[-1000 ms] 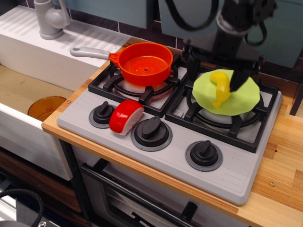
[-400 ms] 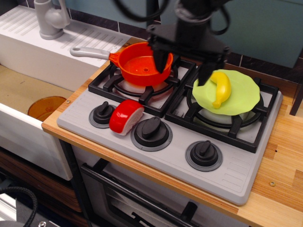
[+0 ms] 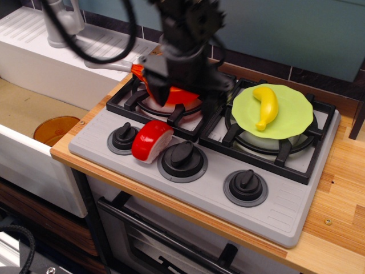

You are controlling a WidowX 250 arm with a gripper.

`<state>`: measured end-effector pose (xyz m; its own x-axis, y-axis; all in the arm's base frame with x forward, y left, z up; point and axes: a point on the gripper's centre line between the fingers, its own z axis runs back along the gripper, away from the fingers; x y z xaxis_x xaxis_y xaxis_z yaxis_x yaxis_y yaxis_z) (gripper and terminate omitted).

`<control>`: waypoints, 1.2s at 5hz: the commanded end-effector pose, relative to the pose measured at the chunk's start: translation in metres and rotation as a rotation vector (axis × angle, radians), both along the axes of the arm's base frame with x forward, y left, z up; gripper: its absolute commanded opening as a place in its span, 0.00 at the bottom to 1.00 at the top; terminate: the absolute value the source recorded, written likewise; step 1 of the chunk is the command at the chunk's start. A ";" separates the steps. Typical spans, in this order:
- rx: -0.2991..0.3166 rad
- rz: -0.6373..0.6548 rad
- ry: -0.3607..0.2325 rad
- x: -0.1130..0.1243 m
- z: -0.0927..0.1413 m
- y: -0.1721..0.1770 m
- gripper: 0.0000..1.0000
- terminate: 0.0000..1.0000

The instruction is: End effector transition from object to object

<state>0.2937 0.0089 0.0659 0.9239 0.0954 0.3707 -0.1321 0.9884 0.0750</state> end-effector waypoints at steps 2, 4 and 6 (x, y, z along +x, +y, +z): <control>-0.003 -0.013 -0.112 -0.011 -0.022 0.019 1.00 0.00; -0.037 0.014 -0.116 -0.011 -0.043 0.020 1.00 0.00; -0.037 0.014 -0.116 -0.011 -0.043 0.020 1.00 1.00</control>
